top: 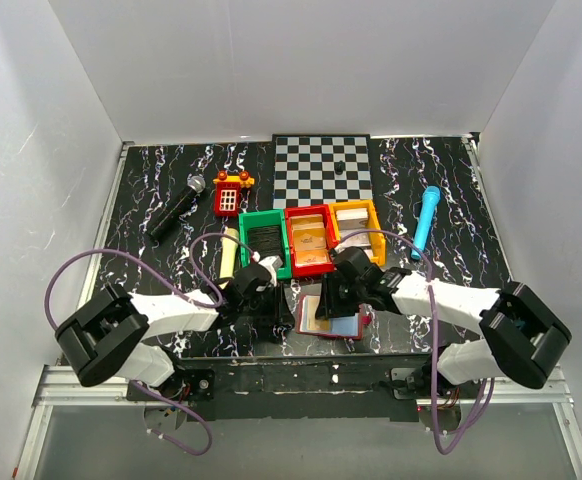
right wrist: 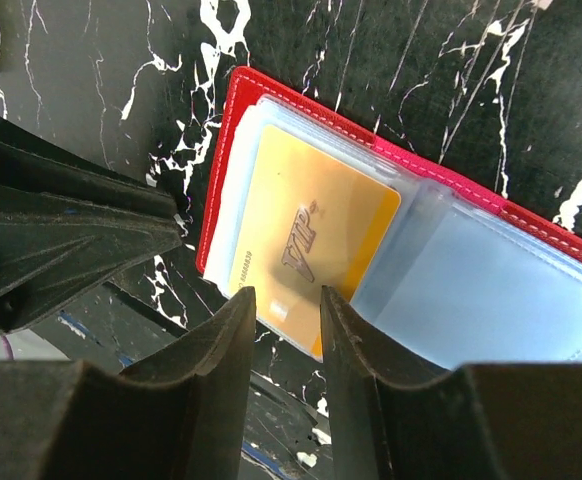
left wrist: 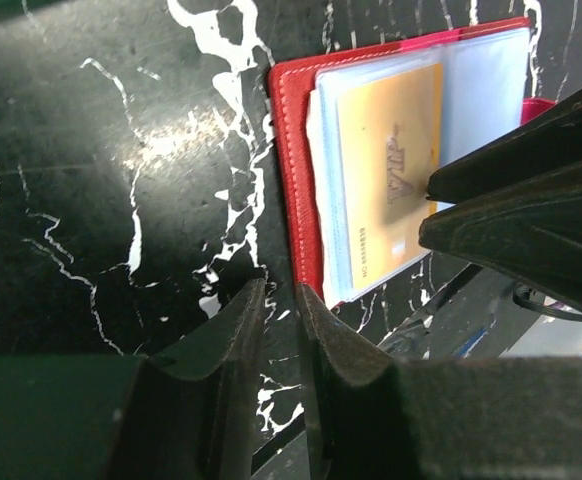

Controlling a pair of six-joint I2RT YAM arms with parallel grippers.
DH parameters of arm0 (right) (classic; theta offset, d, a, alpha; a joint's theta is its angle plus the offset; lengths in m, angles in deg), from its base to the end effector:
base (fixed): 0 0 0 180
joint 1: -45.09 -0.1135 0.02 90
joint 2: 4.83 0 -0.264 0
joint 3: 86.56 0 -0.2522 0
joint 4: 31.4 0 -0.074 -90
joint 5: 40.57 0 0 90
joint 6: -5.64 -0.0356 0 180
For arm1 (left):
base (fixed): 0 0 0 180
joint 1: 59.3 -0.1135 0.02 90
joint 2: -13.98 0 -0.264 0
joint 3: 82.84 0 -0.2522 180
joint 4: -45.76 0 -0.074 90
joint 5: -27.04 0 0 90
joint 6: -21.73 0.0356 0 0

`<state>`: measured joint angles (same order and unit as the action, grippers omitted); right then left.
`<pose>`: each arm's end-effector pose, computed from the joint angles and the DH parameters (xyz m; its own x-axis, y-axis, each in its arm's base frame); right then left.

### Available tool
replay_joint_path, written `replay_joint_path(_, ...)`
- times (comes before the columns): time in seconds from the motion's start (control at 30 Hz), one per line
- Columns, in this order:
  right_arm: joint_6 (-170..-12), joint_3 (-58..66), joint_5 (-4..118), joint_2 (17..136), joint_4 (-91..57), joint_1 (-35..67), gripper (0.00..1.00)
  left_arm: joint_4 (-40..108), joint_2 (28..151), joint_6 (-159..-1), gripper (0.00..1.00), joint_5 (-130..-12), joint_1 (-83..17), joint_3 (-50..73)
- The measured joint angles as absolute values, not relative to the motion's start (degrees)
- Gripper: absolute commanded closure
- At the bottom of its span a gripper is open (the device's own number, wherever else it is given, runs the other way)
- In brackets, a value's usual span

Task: Take the credit cards out of the card holder
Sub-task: Remove the credit card from the card holder.

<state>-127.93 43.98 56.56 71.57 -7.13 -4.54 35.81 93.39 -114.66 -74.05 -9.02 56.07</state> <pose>0.1594 0.1943 0.1706 -0.9216 -0.0281 -0.3872 -0.2363 0.8320 0.5019 0.1493 -0.1904 0.1353 -0.9347 0.0132 -0.3552 0.2318 0.7802 -0.5810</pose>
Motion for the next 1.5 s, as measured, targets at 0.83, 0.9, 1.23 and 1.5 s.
replay_joint_path(0.83, -135.64, 58.62, 54.86, 53.58, -20.05, 0.49, 0.29, 43.42, 96.67, -112.56, 0.72, -79.76, -9.30, 51.11)
replay_joint_path(0.9, -136.91, 60.65, 55.38, 52.60, -23.51, 0.51, 0.29, 43.37, 97.15, -112.56, 0.73, -80.08, -9.30, 51.11)
replay_joint_path(1.23, -139.43, 64.22, 58.03, 56.29, -30.43, 0.51, 0.35, 42.48, 98.84, -112.63, 0.77, -79.25, -9.30, 51.15)
replay_joint_path(1.5, -139.73, 64.22, 59.47, 59.33, -34.37, 0.51, 0.38, 41.49, 100.58, -112.82, 0.78, -77.44, -9.33, 51.59)
